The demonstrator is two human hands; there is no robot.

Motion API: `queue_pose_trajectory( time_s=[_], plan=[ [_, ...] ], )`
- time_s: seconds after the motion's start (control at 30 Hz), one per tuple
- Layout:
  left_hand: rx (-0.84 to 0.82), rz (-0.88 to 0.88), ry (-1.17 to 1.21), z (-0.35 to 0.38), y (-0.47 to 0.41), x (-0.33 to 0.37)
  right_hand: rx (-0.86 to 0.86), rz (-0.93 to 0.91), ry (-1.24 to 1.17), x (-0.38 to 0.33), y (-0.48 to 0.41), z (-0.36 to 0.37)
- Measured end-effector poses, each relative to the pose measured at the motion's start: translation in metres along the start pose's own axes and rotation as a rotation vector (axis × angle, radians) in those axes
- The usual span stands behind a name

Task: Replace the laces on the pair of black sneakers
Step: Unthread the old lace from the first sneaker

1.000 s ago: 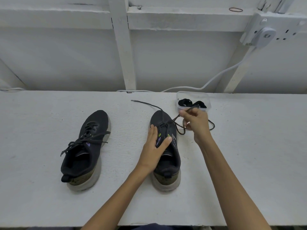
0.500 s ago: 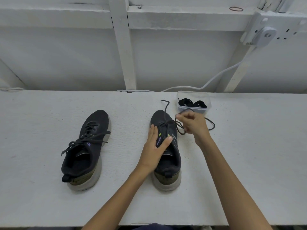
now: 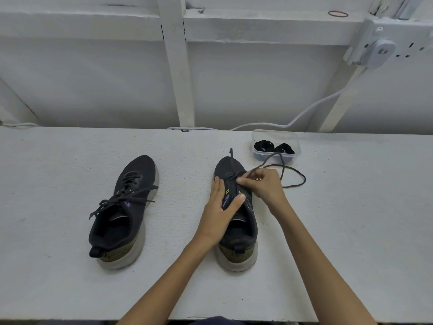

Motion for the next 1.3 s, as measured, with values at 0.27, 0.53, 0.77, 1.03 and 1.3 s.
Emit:
queue_pose_trajectory(
  time_s=[0.27, 0.53, 0.77, 1.03, 1.3],
  plan=[
    [-0.008, -0.012, 0.002, 0.000, 0.002, 0.001, 0.257, -0.034, -0.176, -0.013, -0.010, -0.016],
    [-0.009, -0.006, -0.012, 0.000, 0.001, 0.001, 0.230, -0.098, -0.063, -0.007, -0.007, -0.013],
    [0.005, 0.000, -0.003, 0.000, 0.000, -0.001, 0.070, -0.017, -0.065, 0.000, 0.001, -0.003],
    [-0.006, -0.002, -0.012, 0.001, 0.000, 0.000, 0.342, -0.108, -0.135, -0.015, -0.008, -0.020],
    [-0.003, -0.006, -0.028, 0.000, 0.001, 0.001, 0.103, -0.061, 0.040, 0.007, 0.002, 0.001]
  ],
)
Point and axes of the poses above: each hand's wrist, its own y-axis away from the middle knuckle, its own z-axis out of the palm, x = y × z, the point moved 2 cm from there along -y, towards the middle knuckle, and after that the axes turned 7 degrees about -z, right-handed, at the moved point
